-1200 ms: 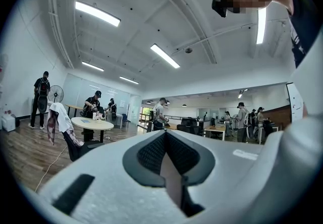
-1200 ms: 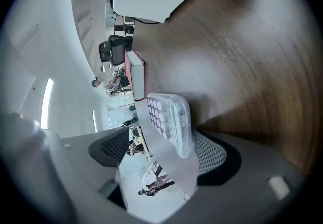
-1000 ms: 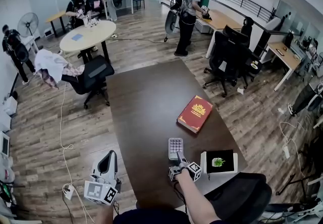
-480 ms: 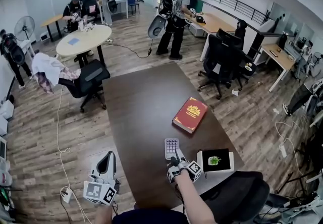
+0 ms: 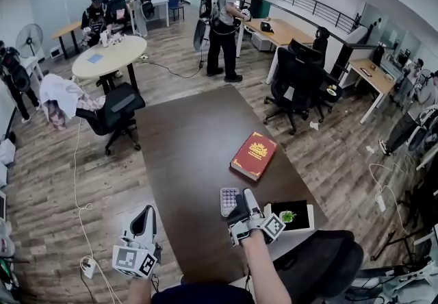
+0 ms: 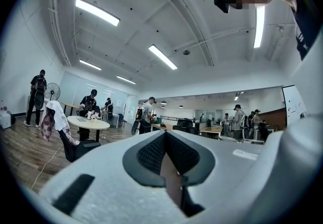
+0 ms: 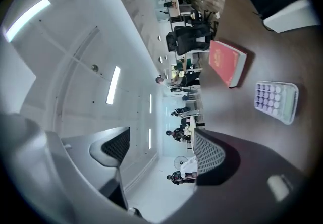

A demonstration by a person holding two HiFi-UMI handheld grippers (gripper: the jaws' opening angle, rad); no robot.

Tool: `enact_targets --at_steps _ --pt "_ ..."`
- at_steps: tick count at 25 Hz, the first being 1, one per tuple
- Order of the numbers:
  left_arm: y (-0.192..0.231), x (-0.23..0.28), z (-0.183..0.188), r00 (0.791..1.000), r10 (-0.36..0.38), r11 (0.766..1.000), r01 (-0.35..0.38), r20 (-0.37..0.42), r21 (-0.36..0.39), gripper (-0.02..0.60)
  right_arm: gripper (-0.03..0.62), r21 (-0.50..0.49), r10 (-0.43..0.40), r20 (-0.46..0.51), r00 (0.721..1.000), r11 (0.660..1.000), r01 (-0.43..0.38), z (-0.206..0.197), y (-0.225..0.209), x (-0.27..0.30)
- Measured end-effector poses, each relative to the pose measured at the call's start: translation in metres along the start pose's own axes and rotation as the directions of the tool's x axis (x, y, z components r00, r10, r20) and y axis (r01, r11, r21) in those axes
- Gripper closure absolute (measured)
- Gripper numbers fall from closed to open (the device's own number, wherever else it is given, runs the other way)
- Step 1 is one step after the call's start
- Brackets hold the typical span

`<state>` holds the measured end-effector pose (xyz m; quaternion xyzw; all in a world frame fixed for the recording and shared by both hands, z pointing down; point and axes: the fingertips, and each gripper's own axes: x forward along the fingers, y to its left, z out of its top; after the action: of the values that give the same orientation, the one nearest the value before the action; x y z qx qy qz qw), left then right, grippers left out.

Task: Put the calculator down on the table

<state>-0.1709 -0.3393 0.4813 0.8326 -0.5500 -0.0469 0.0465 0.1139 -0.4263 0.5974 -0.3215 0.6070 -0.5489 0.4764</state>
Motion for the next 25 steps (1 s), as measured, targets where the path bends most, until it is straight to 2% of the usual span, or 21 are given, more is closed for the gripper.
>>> enact_targets --at_steps 5,12,20,25 --pt "0.002 -0.001 0.001 1.000 -0.003 1.000 0.003 0.008 -0.002 0.586 0.193 -0.075 0.113 0.003 0.994 0.991 -0.112 -0.005 0.069 0.003" --pt "0.005 -0.003 0.000 1.000 -0.004 1.000 0.004 0.010 -0.012 0.586 0.209 -0.158 0.201 0.009 0.980 0.968 -0.197 -0.005 0.122 -0.010" --pt "-0.001 0.001 0.002 1.000 -0.016 1.000 0.016 0.018 -0.014 0.586 0.217 -0.198 0.202 0.012 0.979 0.960 -0.196 -0.003 0.131 -0.016" --pt "-0.005 0.005 0.001 1.000 -0.025 1.000 0.025 0.016 -0.014 0.586 0.240 -0.279 0.197 0.004 0.980 0.942 -0.188 -0.002 0.141 -0.021"
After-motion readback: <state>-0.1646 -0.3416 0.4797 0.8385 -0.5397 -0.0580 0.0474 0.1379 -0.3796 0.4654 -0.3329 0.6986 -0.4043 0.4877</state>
